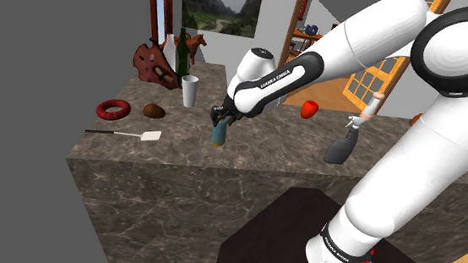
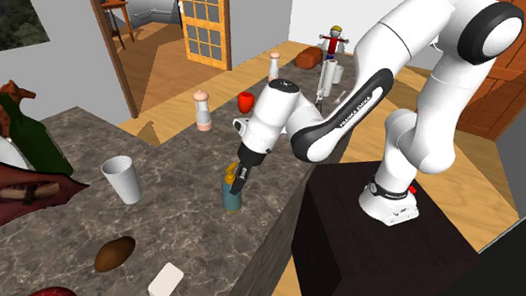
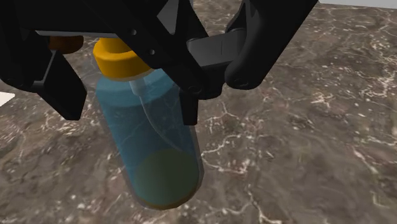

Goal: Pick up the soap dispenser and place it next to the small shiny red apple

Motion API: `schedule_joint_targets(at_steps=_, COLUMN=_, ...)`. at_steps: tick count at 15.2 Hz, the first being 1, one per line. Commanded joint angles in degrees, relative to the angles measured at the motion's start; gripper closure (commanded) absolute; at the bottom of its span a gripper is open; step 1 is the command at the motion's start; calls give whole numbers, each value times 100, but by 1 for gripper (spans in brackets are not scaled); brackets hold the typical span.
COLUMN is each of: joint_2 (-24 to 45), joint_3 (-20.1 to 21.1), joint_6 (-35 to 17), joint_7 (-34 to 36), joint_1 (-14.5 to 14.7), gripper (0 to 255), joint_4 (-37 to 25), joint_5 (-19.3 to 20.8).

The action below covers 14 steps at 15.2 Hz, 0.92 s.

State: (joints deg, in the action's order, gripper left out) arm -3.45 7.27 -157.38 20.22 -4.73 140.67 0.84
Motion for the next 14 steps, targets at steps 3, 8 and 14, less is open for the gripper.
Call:
schedule_joint_targets(at_steps=3, joint_2=0, joint_3=0, joint_6=3, joint_7=-1, joint_1=0, gripper=255, joint_4=1, joint_5=-1)
schedule_joint_targets(at_steps=8, joint_2=2, joint_3=0, joint_6=1, joint_7=0, joint_1=0, gripper=255, joint_4=1, joint_5=0)
schedule_joint_targets(at_steps=14, joint_2=-274, joint_3=-10, joint_6=413, joint_7=-64, joint_1=14, gripper=255, joint_4=-137, joint_5=-82)
